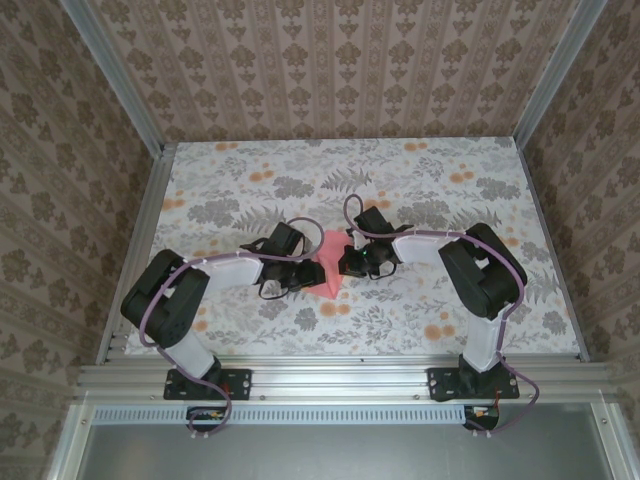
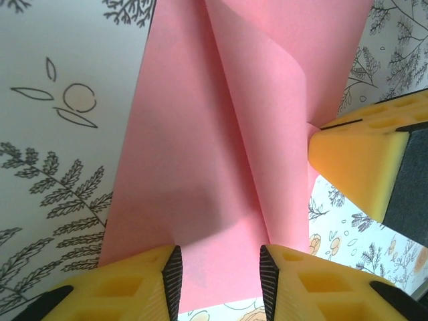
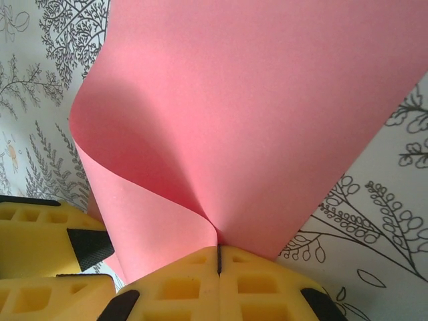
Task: Fold a paper plane with a square sheet of paper (pick it up from the middle)
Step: Fold the triangle a second time at the center of the table.
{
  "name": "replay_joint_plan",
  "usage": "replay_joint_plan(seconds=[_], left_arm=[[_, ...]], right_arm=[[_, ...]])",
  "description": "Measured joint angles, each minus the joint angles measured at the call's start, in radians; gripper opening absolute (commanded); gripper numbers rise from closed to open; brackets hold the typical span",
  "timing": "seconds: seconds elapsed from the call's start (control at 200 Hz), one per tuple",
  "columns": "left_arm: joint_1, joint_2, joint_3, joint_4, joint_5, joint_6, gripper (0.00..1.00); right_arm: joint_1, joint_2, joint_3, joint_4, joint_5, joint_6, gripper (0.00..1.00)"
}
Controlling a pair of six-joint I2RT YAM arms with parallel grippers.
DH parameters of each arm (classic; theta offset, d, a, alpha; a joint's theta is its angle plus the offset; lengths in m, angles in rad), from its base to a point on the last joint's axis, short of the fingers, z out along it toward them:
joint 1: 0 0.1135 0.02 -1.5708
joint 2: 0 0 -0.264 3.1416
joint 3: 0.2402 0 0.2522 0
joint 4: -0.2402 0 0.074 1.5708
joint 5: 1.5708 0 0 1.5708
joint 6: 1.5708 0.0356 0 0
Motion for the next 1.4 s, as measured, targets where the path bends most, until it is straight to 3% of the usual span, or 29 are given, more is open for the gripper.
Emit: replay_joint_plan(seconds=[0.355, 1.4], left_arm=[[0.0, 0.0, 0.0, -0.013, -0.007, 0.0, 0.32], [-0.002, 0.016, 0.016, -0.028, -0.006, 0.012, 0.31]], right_arm=[[0.0, -0.006, 0.0, -0.003, 0.027, 0.0, 0.03], [-0.001, -0.022, 0.0, -0.023, 0.072, -0.003, 0.04]])
